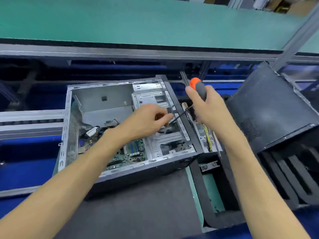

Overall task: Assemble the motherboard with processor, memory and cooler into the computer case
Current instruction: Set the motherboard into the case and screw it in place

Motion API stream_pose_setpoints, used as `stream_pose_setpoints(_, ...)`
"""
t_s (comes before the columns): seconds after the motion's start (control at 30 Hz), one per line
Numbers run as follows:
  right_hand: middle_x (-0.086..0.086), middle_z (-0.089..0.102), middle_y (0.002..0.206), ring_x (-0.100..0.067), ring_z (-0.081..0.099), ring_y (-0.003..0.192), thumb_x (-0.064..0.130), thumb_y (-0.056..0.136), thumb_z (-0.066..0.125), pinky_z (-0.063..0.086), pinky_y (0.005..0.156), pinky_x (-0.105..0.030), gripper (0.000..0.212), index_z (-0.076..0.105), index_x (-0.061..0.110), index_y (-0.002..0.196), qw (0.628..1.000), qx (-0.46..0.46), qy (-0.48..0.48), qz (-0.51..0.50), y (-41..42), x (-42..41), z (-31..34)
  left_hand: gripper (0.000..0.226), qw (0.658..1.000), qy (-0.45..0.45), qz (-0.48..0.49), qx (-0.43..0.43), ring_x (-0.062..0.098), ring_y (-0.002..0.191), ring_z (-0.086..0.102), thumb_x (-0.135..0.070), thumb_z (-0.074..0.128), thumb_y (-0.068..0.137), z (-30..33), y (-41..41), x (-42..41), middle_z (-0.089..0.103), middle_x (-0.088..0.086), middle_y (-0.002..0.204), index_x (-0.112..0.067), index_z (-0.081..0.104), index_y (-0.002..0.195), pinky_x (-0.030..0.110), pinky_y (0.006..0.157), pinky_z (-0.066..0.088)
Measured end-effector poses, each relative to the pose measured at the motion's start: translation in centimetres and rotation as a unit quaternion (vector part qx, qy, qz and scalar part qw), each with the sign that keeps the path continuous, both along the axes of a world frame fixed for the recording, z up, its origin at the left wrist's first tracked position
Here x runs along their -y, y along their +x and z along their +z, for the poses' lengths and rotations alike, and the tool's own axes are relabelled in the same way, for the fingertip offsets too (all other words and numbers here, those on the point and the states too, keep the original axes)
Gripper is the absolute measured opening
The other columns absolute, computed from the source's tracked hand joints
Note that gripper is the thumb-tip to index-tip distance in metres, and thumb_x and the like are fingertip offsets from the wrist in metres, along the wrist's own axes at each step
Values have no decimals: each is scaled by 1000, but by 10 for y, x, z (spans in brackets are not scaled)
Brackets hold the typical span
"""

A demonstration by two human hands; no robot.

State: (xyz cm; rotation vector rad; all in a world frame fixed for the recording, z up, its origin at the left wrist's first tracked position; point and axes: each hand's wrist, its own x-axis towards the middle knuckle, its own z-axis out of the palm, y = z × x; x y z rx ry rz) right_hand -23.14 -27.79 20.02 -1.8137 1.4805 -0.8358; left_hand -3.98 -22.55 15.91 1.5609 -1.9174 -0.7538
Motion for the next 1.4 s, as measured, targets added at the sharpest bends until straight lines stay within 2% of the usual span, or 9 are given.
stream_pose_setpoints(0.17, -9, 53, 69, -11, 54, 57, 68, 88, 50, 60, 68, -53, 71, 54, -3, 90, 996, 35, 17, -81, -99, -17, -14, 38, 997, 10, -71, 0, 11, 58, 54, -38, 52, 100, -5, -105, -12, 60, -1, 60, -16, 62, 71, 35, 64, 46)
stream_pose_setpoints(0.3, -5, 57, 66, -20, 56, 63, 72, 86, 51, 61, 65, -44, 65, 54, 9, 73, 992, 25, -6, -125, -163, -39, -44, 28, 992, 53, -111, 25, 9, 60, 56, -33, 56, 98, -31, -173, -14, 62, -5, 62, -18, 65, 76, 29, 64, 46)
stream_pose_setpoints(0.4, 8, 49, 56, -4, 43, 52, 55, 92, 61, 50, 51, -15, 49, 40, 25, 60, 987, 72, -38, -139, -197, -53, -74, 15, 981, 122, -142, 57, 9, 67, 62, -28, 60, 95, -64, -209, -14, 68, -8, 68, -19, 69, 87, 26, 69, 50)
stream_pose_setpoints(0.53, 11, 51, 58, -8, 49, 53, 58, 92, 59, 48, 55, -31, 39, 44, 33, 66, 990, 61, 6, -126, -236, -66, -118, 10, 964, 172, -147, 138, 12, 74, 63, -17, 59, 89, -118, -240, -14, 67, -10, 76, -22, 67, 87, 31, 79, 54)
stream_pose_setpoints(0.63, -1, 63, 75, -24, 69, 66, 55, 93, 60, 51, 51, -30, 29, 51, 33, 76, 989, 76, 47, -115, -254, -76, -148, 16, 944, 185, -160, 221, 18, 88, 65, -13, 57, 88, -157, -255, -16, 71, -3, 93, -20, 69, 96, 29, 83, 51)
stream_pose_setpoints(0.77, -2, 63, 76, -23, 68, 71, 54, 94, 58, 58, 65, -46, 28, 54, 30, 80, 990, 53, 66, -112, -268, -82, -174, 24, 905, 190, -194, 327, 34, 98, 66, -11, 53, 85, -197, -275, -17, 71, 10, 106, -16, 69, 102, 38, 83, 54)
stream_pose_setpoints(0.87, -3, 62, 79, -17, 66, 65, 53, 94, 60, 56, 58, -32, 26, 51, 34, 77, 989, 65, 67, -115, -274, -83, -184, 21, 882, 181, -221, 374, 36, 99, 65, -16, 56, 86, -214, -291, -18, 69, 13, 109, -13, 65, 104, 38, 77, 51)
stream_pose_setpoints(1.2, 2, 56, 70, -12, 58, 59, 36, 95, 67, 60, 53, -29, 26, 55, 25, 74, 979, 140, 63, -135, -279, -78, -190, 10, 864, 259, -247, 354, 38, 96, 66, -15, 64, 86, -237, -325, -22, 67, 17, 104, -11, 57, 92, 35, 71, 46)
stream_pose_setpoints(1.4, 11, 53, 63, -6, 56, 52, 32, 96, 67, 53, 48, -17, 28, 54, 24, 72, 982, 118, 47, -143, -276, -75, -190, 21, 852, 241, -279, 372, 39, 95, 66, -15, 63, 87, -235, -325, -24, 65, 18, 104, -4, 59, 104, 40, 77, 52)
